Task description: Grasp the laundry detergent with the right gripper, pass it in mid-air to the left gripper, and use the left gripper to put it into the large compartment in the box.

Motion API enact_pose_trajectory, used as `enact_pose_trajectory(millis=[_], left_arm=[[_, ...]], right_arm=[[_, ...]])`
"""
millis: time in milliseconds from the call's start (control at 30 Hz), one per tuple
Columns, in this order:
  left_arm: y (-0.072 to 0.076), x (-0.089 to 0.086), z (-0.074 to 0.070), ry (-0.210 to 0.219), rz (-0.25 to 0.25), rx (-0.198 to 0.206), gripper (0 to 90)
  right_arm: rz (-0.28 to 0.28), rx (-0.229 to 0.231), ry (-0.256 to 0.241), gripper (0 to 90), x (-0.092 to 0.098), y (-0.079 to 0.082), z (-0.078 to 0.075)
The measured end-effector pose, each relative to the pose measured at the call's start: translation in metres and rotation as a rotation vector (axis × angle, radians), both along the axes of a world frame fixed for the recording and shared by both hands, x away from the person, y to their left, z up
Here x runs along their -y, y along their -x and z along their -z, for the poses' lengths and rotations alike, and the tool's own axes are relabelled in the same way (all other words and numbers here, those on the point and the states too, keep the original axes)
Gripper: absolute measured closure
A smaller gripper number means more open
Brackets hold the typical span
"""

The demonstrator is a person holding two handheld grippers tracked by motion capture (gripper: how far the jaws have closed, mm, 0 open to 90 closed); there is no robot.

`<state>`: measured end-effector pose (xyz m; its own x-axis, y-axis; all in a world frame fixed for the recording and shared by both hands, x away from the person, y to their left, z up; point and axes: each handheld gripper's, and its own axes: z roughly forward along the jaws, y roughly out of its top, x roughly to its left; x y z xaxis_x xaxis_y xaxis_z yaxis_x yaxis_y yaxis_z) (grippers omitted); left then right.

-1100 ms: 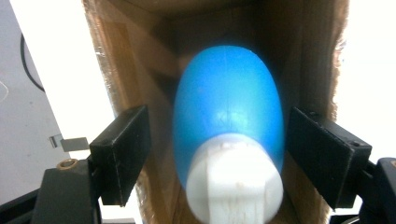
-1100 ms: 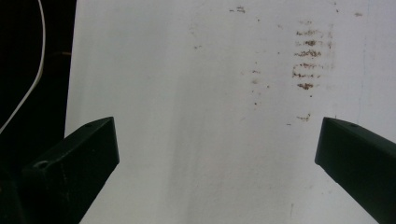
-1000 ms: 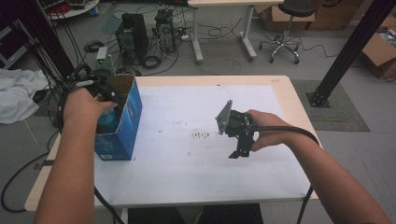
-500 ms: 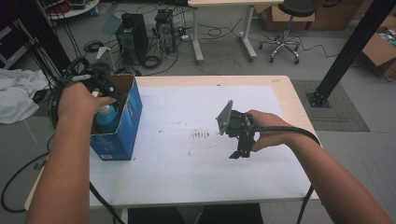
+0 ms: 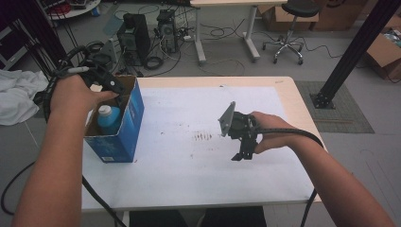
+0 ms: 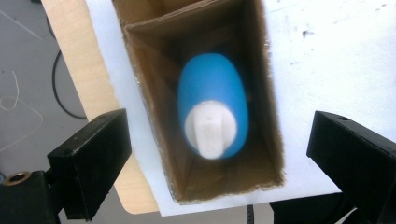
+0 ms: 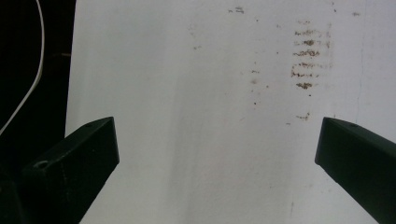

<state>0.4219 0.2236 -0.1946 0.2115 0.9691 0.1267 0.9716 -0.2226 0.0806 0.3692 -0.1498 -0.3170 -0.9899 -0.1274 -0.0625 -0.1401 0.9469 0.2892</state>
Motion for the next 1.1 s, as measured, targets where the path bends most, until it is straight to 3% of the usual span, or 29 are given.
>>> enact_pose_trajectory(millis=[300, 633, 733, 767, 1000, 1100], left_arm=[[0.010, 0.014, -0.020, 0.005, 0.067, 0.019, 4.8], [0.023, 0.043, -0.038, 0.025, 0.235, 0.022, 0.1], [0.027, 0.055, -0.043, 0.035, 0.313, 0.023, 0.1], [0.027, 0.055, -0.043, 0.035, 0.313, 0.023, 0.1], [0.036, 0.092, -0.046, 0.089, 0.578, -0.008, 0.1], [0.040, 0.106, -0.042, 0.085, 0.676, -0.025, 0.1]], right_arm=[[0.003, 0.000, -0.002, 0.0, 0.001, 0.001, 0.000], [0.010, 0.003, -0.009, 0.0, 0.004, 0.002, -0.004], [0.013, 0.004, -0.007, 0.0, 0.006, 0.003, -0.005], [0.016, 0.005, -0.008, 0.0, 0.006, 0.003, -0.005], [0.029, 0.006, 0.005, 0.0, 0.009, 0.000, -0.008], [0.035, 0.006, 0.011, 0.0, 0.010, -0.001, -0.009]])
